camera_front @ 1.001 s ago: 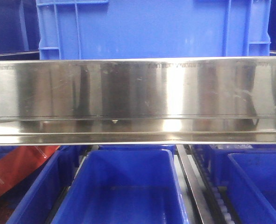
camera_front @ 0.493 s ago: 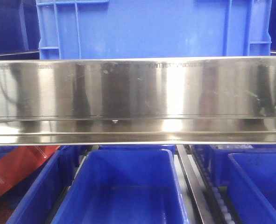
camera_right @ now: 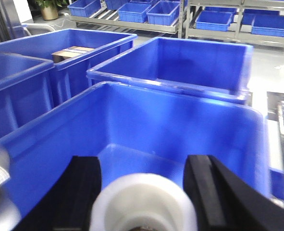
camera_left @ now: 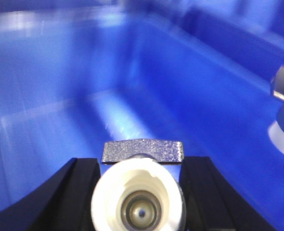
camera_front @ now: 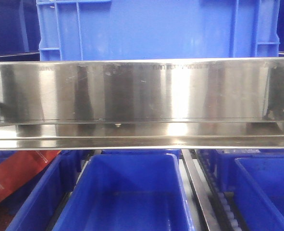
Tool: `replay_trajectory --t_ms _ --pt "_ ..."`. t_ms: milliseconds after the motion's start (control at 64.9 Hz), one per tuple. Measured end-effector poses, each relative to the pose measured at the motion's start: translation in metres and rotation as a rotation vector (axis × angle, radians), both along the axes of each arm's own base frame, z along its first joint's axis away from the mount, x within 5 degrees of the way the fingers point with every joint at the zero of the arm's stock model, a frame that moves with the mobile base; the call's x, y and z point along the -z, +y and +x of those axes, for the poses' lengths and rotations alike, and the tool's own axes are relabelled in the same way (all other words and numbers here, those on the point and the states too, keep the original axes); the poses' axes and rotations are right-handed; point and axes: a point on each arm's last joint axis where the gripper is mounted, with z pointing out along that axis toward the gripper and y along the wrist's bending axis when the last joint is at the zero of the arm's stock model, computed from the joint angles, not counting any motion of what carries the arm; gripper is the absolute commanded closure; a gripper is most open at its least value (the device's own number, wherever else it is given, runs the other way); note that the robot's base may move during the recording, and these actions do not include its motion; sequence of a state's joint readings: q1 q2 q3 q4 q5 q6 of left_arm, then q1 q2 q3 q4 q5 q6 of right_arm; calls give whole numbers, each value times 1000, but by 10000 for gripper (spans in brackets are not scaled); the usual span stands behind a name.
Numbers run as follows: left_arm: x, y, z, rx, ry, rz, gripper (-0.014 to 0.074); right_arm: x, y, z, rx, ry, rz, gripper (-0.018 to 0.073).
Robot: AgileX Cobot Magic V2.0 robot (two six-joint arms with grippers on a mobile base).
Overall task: Place valve from conveyor to right shelf box
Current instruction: 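Lower both grippers into the blue box and open to release valves, then raise both empty grippers up out of the blue box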
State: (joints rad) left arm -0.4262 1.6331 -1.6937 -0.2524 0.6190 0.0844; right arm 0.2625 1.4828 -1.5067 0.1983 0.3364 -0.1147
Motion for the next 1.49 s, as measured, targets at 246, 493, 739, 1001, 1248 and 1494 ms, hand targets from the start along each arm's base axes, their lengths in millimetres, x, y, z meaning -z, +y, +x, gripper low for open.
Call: replay_trajectory --t_ms 246,493,739,1001,1248,1494 --pt "25 -9 18 -7 54 0 707 44 9 35 3 107 -26 685" --pt "36 -12 27 -13 65 3 465 60 12 43 -3 168 -43 415" --pt "36 -14 30 -16 55 -6 239 65 13 46 -3 180 -46 229" --pt "35 -14 31 -18 49 -10 265 58 12 48 6 128 -30 158" --pt "32 -13 29 -13 49 2 677 51 12 44 5 115 -19 479" --pt "25 -12 26 -10 41 4 707 41 10 39 9 77 -6 727"
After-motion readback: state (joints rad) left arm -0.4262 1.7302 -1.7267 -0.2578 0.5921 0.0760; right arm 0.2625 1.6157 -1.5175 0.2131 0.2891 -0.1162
